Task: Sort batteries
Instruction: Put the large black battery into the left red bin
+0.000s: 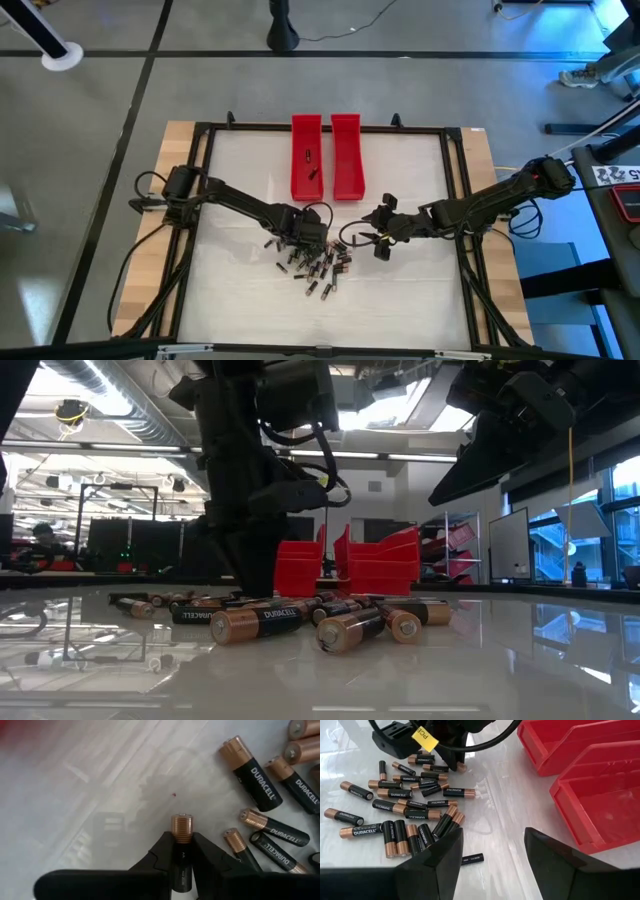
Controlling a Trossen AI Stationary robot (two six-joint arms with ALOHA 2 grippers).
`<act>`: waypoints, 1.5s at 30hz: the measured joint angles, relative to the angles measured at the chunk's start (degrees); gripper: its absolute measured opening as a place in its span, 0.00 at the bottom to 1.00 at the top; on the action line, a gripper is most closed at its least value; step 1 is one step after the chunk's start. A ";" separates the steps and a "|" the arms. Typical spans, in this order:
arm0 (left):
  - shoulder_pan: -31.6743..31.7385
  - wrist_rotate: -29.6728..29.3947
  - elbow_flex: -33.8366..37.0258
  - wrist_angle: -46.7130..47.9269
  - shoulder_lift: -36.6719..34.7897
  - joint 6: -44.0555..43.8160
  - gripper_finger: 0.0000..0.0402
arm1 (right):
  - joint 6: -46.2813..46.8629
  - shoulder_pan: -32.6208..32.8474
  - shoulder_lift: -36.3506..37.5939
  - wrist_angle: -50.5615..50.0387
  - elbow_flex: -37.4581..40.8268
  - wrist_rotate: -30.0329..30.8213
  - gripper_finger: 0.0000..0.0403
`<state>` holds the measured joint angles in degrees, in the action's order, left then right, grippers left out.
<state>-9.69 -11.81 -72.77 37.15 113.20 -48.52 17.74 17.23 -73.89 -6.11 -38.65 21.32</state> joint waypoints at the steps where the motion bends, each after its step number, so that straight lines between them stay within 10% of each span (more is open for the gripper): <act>1: -0.02 -0.51 -0.34 0.16 -0.04 0.59 0.09 | 0.00 0.00 0.00 -0.02 0.00 0.00 0.53; 21: 8.84 -16.26 -2.08 0.61 -18.22 14.96 0.09 | -0.02 0.00 0.00 -0.46 -0.02 0.02 0.53; 33: 25.80 -8.14 -2.11 -1.37 -20.27 26.25 0.09 | -0.02 -0.02 0.00 -0.39 -0.02 0.02 0.53; 45: 28.15 -7.63 -2.15 -3.26 -20.34 32.49 0.40 | -0.02 -0.02 0.00 -0.42 -0.02 0.02 0.53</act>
<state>18.46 -19.44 -74.91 33.90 92.86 -16.03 17.72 17.21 -73.89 -6.52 -38.68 21.34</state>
